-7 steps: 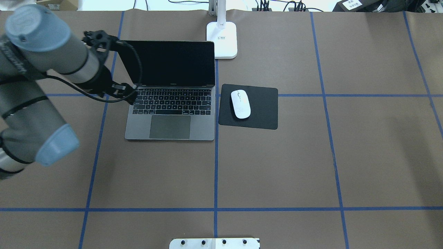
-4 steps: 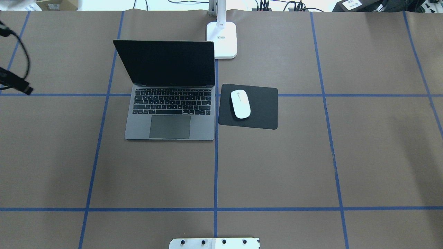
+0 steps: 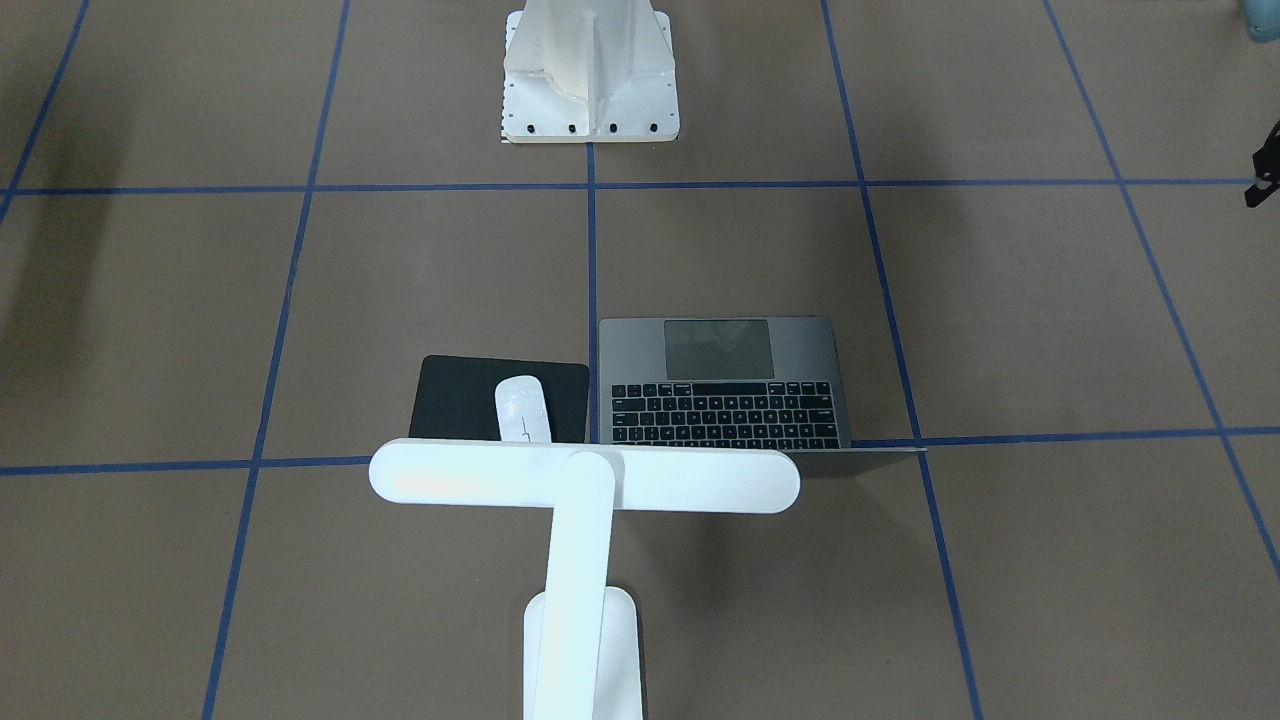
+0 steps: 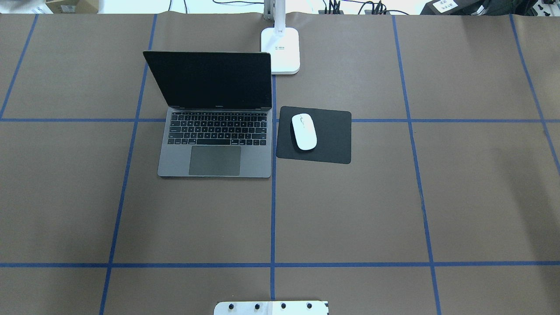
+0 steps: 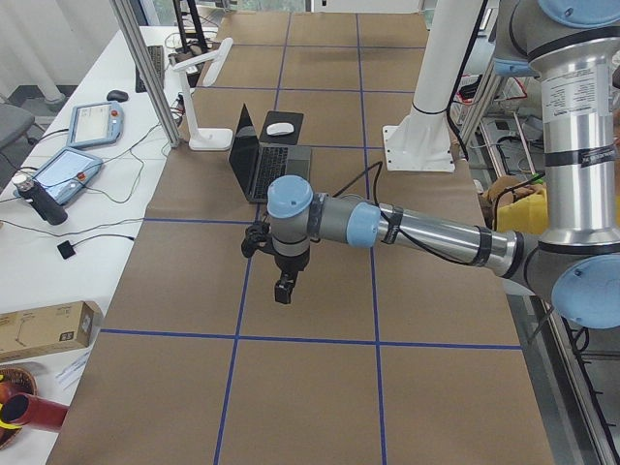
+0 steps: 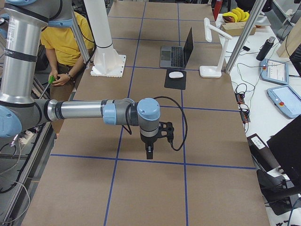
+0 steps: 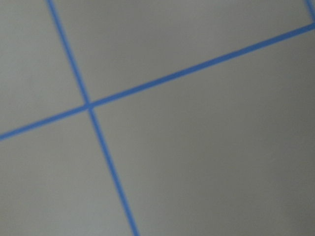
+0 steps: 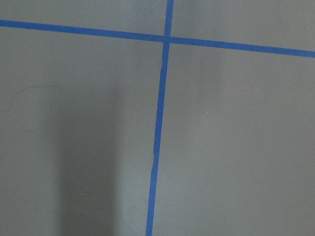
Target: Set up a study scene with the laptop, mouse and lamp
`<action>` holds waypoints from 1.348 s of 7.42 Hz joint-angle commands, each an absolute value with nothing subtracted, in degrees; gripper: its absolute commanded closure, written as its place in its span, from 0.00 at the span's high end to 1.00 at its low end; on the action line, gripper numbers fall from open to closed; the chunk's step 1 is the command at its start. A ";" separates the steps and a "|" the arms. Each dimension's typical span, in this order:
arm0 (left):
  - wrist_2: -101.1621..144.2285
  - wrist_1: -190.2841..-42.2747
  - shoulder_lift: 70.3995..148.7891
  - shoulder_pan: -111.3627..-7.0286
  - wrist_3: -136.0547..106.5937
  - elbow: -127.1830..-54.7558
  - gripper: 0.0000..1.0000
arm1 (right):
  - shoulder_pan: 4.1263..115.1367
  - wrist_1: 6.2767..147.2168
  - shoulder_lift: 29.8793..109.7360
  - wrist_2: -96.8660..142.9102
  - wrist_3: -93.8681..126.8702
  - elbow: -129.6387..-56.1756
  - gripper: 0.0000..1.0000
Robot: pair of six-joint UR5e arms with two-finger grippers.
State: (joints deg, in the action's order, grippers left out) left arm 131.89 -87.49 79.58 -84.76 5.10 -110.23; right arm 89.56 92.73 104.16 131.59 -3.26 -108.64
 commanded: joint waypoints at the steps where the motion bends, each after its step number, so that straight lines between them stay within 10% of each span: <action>1: 132.19 -87.63 76.47 -88.32 5.63 -108.55 1.00 | 89.56 92.72 104.15 131.66 -3.16 -108.81 1.00; 10: 135.26 -87.71 76.20 -89.21 5.45 -108.90 1.00 | 89.56 92.46 103.18 131.48 -3.96 -109.42 1.00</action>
